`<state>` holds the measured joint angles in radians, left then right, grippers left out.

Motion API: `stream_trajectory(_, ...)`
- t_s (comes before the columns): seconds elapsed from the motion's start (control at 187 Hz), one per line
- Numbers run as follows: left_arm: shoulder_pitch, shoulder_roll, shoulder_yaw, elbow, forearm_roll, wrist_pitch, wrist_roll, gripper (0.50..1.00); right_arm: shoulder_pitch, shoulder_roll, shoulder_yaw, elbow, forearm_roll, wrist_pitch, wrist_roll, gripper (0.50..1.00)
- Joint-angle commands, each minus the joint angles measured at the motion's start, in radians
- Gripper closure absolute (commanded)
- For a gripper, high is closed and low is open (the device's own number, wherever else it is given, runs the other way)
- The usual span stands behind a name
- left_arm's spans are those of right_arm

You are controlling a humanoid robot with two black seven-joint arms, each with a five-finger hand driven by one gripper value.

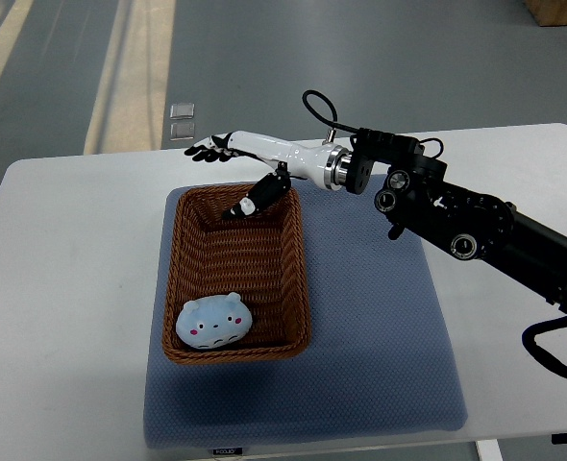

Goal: Place blue toy in brown basket

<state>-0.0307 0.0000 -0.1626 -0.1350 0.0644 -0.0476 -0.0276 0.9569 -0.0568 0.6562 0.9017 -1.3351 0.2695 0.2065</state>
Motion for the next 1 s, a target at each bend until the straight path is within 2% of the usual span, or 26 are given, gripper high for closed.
stream_trajectory(0.0, 0.0, 0.0, 0.0, 0.0, 0.0, 0.0, 0.0, 0.5, -0.001, 0.006, 0.095, -0.049, 0.065, -0.001, -0.001, 0.607)
stream_trajectory(0.213, 0.0, 0.0, 0.0, 0.0, 0.0, 0.0, 0.0, 0.5, 0.0, 0.006, 0.286, -0.159, 0.212, -0.067, -0.001, 0.607)
stream_trajectory(0.491, 0.0, 0.0, 0.0, 0.0, 0.0, 0.0, 0.0, 0.5, 0.006, -0.006, 0.353, -0.305, 0.586, -0.262, 0.001, 0.609)
stream_trajectory(0.656, 0.0, 0.0, 0.0, 0.0, 0.0, 0.0, 0.0, 0.5, 0.006, -0.021, 0.355, -0.371, 0.806, -0.345, 0.004, 0.609)
stream_trajectory(0.864, 0.0, 0.0, 0.0, 0.0, 0.0, 0.0, 0.0, 0.5, 0.006, -0.055, 0.365, -0.426, 1.057, -0.371, 0.002, 0.603)
stream_trajectory(0.992, 0.0, 0.0, 0.0, 0.0, 0.0, 0.0, 0.0, 0.5, 0.009, -0.075, 0.364, -0.443, 1.094, -0.372, 0.002, 0.599)
